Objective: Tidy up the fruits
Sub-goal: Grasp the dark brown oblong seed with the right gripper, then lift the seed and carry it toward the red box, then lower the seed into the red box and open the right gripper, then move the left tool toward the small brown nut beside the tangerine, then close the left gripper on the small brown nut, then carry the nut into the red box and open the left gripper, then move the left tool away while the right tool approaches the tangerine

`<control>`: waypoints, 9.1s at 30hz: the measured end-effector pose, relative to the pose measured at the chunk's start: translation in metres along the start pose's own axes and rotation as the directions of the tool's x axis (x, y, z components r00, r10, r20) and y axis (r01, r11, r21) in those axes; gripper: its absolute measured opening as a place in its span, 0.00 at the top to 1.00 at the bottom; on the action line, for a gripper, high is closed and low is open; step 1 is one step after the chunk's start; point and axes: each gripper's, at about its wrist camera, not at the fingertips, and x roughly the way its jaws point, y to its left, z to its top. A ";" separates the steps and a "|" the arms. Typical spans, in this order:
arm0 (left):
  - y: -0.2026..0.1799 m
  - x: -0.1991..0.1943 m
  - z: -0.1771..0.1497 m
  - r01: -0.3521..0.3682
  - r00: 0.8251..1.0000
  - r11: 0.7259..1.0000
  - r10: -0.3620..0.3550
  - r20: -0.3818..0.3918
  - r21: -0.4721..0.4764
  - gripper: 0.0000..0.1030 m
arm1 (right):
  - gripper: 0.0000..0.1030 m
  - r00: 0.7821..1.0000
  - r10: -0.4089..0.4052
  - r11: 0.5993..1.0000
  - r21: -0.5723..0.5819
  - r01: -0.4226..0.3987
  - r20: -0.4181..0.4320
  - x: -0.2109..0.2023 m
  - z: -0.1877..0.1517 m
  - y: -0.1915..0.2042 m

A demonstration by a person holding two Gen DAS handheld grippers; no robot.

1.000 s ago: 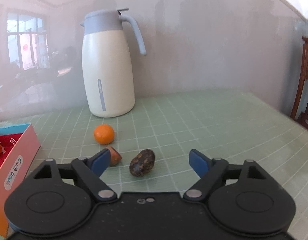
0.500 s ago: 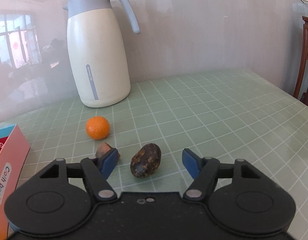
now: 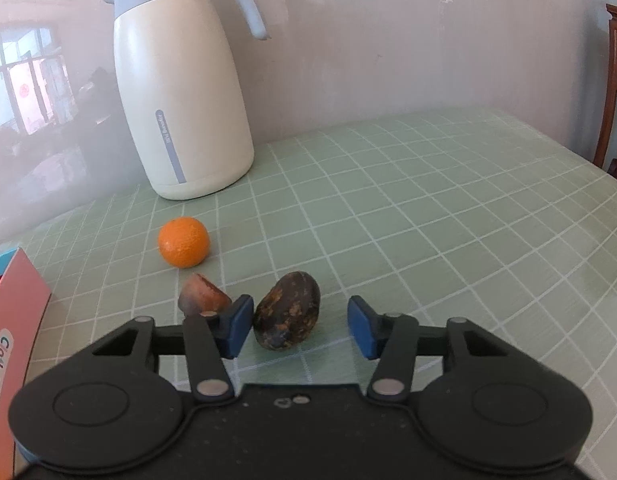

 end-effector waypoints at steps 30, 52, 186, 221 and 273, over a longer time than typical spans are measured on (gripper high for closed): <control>0.009 -0.001 -0.001 -0.025 1.000 0.999 0.025 -0.001 -0.035 0.00 | 0.74 0.999 -0.023 0.994 -0.101 0.027 0.043 -0.008 0.000 0.020; 0.008 0.001 0.000 -0.027 1.000 0.999 0.027 -0.008 -0.035 0.00 | 0.76 0.971 0.183 0.950 -0.280 -0.135 0.155 -0.055 -0.010 0.072; -0.426 -0.127 -0.148 0.666 0.721 0.540 -0.642 -0.260 0.515 0.20 | 0.00 0.844 -0.356 0.934 0.128 0.333 0.402 -0.132 0.004 -0.152; -0.383 -0.116 -0.109 0.648 0.742 0.600 -0.638 -0.208 0.469 0.68 | 0.00 0.885 -0.272 0.962 0.093 0.256 0.378 -0.120 0.010 -0.133; -0.205 -0.029 -0.035 0.255 0.965 0.921 -0.260 -0.025 0.295 0.05 | 0.00 0.933 -0.076 0.980 -0.144 0.134 0.352 -0.105 -0.003 -0.016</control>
